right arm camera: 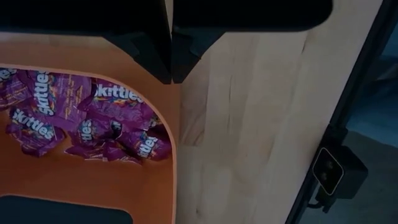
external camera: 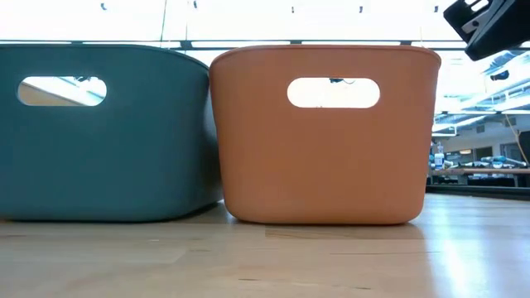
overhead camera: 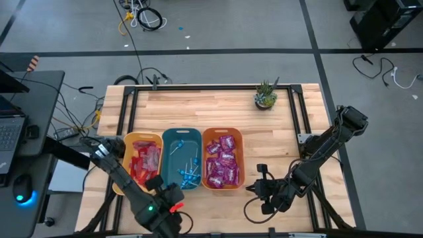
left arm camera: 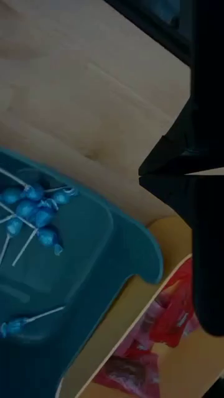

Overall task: Sort candy
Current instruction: Adjust the colored bins

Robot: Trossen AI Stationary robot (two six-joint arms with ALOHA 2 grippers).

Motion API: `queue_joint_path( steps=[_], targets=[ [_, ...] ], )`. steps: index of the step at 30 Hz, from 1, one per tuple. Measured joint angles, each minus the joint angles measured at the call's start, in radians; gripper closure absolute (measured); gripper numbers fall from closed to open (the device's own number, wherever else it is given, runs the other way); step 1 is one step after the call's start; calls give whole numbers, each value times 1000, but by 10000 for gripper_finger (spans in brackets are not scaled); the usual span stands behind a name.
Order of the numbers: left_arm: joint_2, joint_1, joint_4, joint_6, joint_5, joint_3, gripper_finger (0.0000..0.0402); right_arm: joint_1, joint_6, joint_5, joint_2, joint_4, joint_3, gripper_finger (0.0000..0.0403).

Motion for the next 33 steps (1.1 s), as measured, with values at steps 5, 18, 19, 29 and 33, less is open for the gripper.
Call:
queue_joint_path(
  steps=[5,18,19,29,33],
  targets=[
    [-66,20,3,48,54,-28,402,4,-2,0,0,6,0,403],
    [-424,3,31,-258,94,-480,402,14,-3,0,0,22,0,403],
    [-433,3,51,-261,95,-502,402,14,-3,0,0,22,0,403],
    [-434,3,205,-263,80,-638,402,14,-14,0,0,22,0,403],
    [-434,10,210,-265,25,-662,402,14,-18,0,0,23,0,403]
  ],
)
